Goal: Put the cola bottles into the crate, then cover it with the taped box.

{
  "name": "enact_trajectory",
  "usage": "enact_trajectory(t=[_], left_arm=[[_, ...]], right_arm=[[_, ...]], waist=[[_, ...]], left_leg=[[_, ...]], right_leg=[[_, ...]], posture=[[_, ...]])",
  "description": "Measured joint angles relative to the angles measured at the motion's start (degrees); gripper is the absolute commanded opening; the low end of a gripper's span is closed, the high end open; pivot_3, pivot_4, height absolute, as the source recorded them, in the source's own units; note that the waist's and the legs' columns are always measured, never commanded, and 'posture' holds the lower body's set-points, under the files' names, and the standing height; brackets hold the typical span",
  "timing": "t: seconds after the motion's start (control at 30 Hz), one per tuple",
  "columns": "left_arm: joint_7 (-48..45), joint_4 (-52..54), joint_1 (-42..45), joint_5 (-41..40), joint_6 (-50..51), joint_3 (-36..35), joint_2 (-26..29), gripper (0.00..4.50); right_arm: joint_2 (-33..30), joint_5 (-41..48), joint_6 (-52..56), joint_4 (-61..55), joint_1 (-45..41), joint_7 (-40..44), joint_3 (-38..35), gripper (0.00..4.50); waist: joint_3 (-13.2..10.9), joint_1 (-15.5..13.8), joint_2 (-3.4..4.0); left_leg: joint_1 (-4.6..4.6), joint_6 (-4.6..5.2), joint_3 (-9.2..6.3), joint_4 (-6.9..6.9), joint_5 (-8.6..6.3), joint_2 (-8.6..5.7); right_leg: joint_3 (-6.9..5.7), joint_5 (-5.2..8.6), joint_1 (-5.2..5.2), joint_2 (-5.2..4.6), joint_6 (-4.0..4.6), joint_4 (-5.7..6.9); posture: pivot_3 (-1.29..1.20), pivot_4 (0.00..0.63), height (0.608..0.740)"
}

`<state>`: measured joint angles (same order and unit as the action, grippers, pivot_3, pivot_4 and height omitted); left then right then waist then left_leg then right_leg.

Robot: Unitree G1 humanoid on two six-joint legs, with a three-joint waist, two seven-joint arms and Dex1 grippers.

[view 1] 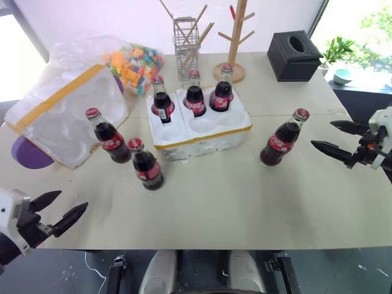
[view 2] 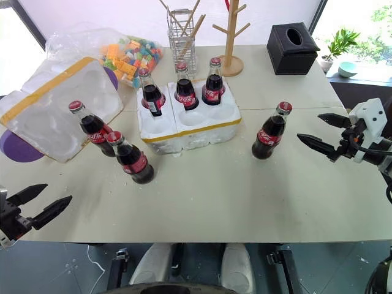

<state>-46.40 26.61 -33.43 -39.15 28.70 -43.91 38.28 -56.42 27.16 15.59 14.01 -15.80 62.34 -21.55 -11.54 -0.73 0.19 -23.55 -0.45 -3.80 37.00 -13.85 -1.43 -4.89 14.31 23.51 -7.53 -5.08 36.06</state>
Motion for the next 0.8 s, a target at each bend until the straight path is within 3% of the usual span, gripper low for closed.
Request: enact_trajectory(t=[0.8], left_arm=[[0.3, 0.0, 2.0, -0.3, 3.2, 0.3, -0.2, 4.45]], right_arm=[[0.5, 0.0, 2.1, 0.0, 0.8, -0.4, 0.0, 4.5]], waist=[[0.0, 0.0, -0.01]], left_leg=[[0.04, 0.0, 0.12, 0.01, 0.0, 0.01]], right_leg=[[0.09, -0.03, 0.01, 0.01, 0.01, 0.01]], posture=[[0.0, 0.15, 0.74]])
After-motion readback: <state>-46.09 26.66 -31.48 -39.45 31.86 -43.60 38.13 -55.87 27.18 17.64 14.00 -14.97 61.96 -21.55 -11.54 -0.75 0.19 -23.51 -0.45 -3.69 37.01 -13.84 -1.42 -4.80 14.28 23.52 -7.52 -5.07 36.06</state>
